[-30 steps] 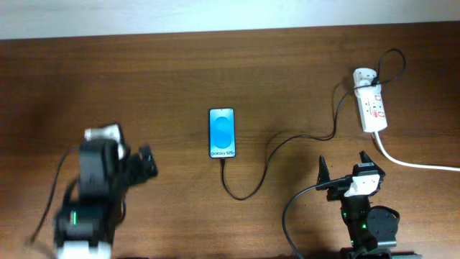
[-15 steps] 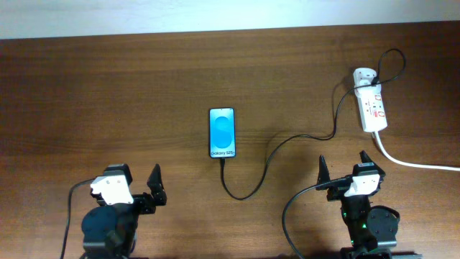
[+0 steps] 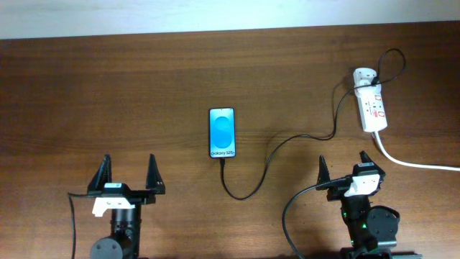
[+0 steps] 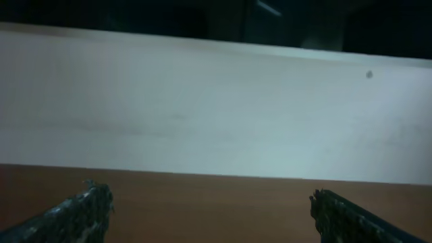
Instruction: Plug charger to phone and switch on socket
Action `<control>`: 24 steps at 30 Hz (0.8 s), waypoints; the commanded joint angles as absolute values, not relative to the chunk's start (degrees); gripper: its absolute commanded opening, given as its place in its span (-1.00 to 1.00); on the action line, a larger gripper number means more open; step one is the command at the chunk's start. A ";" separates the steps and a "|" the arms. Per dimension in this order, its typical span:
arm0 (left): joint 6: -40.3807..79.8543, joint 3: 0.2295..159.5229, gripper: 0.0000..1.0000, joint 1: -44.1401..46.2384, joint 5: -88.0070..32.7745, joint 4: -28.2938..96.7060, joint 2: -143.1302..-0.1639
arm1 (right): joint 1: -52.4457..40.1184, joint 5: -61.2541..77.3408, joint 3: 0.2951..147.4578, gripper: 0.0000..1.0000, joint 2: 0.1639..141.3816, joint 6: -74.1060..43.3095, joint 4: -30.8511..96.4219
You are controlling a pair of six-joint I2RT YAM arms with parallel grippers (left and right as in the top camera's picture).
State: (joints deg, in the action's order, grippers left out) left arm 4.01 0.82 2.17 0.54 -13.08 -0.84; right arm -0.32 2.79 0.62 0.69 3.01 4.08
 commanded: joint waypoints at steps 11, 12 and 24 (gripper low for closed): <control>-2.24 0.49 0.98 2.09 2.74 4.78 -0.27 | -0.73 2.74 0.32 0.97 0.21 2.55 4.36; -2.24 0.49 0.98 2.09 2.74 4.78 -0.27 | -0.75 2.74 0.32 0.97 0.21 2.52 4.36; 1.58 0.51 0.98 2.09 2.37 4.91 -0.27 | -0.75 2.74 0.32 0.97 0.21 2.52 4.36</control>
State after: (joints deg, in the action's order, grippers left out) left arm 0.03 0.62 2.17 3.33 4.36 -0.58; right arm -0.32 2.79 0.62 0.69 2.98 4.08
